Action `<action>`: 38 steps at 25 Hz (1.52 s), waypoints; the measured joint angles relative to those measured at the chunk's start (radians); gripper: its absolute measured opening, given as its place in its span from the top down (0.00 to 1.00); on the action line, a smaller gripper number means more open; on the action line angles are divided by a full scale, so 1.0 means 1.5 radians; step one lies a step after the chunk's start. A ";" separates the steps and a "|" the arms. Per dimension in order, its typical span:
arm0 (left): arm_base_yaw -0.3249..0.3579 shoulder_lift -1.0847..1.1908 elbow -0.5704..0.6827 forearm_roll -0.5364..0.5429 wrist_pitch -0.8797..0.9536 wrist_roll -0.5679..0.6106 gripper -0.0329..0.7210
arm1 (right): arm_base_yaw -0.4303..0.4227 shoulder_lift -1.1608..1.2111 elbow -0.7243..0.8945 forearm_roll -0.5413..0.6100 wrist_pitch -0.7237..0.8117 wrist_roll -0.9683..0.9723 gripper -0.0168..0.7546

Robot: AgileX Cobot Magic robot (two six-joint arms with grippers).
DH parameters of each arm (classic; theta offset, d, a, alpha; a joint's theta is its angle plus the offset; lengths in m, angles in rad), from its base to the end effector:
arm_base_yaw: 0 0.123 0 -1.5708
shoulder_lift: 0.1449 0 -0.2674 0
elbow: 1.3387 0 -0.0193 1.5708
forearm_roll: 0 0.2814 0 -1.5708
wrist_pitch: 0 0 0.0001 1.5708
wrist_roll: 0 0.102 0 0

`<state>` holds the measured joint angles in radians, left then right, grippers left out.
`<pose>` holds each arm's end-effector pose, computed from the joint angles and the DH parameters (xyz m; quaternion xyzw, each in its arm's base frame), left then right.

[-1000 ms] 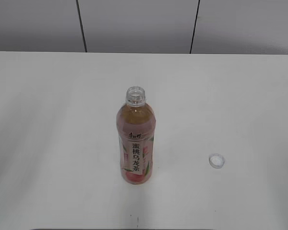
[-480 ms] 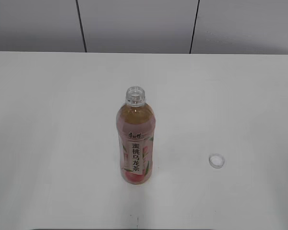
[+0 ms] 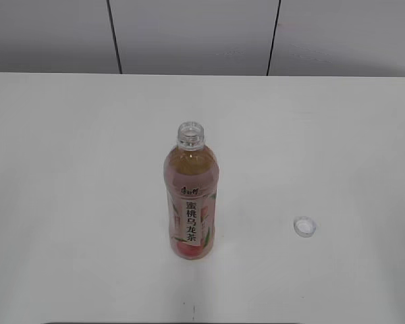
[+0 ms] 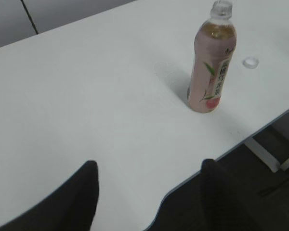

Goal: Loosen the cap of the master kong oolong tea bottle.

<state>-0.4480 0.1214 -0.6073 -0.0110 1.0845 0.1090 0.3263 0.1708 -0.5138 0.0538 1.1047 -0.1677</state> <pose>0.0509 -0.0255 0.3122 0.2375 0.8296 -0.0907 0.4971 0.0676 0.0281 0.2773 -0.2198 0.8737 0.0611 0.4296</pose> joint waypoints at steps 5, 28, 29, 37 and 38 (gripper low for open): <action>0.000 0.000 0.026 -0.024 -0.021 0.000 0.40 | 0.000 0.000 0.000 0.000 0.000 0.000 0.31; 0.043 -0.008 0.030 -0.041 -0.035 0.000 0.40 | -0.013 0.000 0.000 0.001 0.000 0.000 0.31; 0.071 -0.011 0.030 -0.041 -0.035 0.000 0.40 | -0.026 0.000 0.000 0.003 0.000 0.000 0.31; 0.267 -0.085 0.030 -0.042 -0.038 0.000 0.40 | -0.134 -0.052 0.000 0.005 0.000 0.000 0.31; 0.275 -0.085 0.030 -0.042 -0.038 0.000 0.40 | -0.136 -0.068 0.000 0.006 0.000 0.000 0.31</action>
<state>-0.0359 -0.0061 -0.5620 -0.0743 1.0272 0.1094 0.1225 0.0694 -0.5138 0.0628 1.1045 -0.1677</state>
